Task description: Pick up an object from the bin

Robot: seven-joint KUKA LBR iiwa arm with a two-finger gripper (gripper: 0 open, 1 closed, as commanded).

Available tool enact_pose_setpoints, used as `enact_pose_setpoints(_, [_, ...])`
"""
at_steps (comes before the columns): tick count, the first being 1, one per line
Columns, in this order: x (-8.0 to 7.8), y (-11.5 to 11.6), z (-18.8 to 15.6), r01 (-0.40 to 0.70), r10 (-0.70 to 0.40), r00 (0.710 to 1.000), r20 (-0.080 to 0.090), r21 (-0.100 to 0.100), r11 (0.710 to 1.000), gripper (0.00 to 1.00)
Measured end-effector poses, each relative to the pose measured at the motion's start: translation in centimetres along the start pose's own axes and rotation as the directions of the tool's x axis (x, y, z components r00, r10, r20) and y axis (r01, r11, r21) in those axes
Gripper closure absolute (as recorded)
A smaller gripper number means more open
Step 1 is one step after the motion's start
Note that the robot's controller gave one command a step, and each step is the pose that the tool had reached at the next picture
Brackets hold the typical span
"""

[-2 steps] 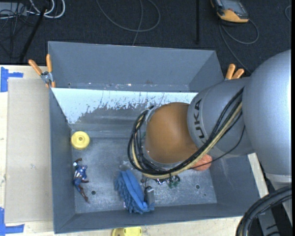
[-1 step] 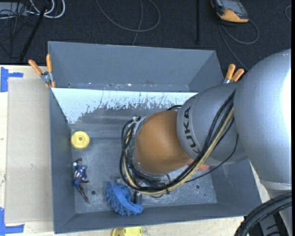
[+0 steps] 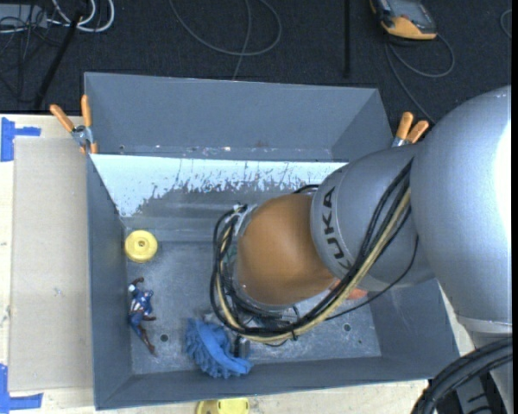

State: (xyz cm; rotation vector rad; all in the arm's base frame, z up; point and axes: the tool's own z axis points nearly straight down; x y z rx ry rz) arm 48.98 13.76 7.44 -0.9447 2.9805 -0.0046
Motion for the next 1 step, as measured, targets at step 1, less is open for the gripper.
enact_pose_setpoints(1, [-4.67,0.56,-14.09,0.009,-0.009,1.000,-0.010,-0.007,1.000,1.00])
